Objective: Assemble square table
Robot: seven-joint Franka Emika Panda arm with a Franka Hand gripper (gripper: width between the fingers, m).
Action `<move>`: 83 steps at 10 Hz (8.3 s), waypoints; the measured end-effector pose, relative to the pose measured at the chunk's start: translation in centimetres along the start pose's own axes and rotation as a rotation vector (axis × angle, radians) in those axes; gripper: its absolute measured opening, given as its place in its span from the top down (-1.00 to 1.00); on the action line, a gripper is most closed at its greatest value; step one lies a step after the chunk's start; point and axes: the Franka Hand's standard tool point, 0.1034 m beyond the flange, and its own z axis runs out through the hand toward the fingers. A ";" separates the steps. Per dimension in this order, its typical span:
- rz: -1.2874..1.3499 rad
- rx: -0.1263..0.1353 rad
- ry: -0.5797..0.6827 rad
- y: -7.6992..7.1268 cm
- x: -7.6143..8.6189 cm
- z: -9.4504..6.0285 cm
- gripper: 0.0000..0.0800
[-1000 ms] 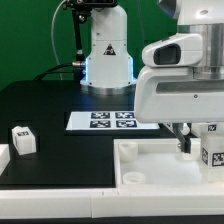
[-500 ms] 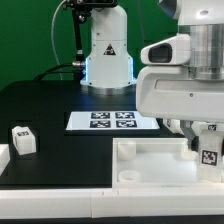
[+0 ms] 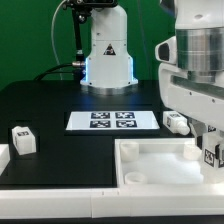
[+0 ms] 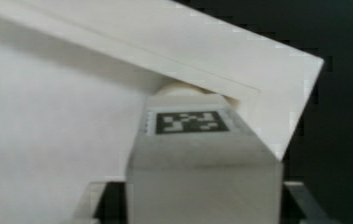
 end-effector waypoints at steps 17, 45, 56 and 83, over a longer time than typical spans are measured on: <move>0.216 0.017 -0.026 -0.7 0.2 -3.9 -0.62; 0.000 -0.098 -0.006 14.8 -12.2 -0.8 -0.62; -0.022 -0.100 0.060 20.4 -10.8 3.2 -0.62; -1.025 0.033 0.267 22.0 2.4 0.1 0.29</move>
Offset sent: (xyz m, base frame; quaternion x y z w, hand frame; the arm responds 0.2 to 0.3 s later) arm 0.0056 -0.0022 0.0038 0.0084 -0.0116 0.1548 0.9878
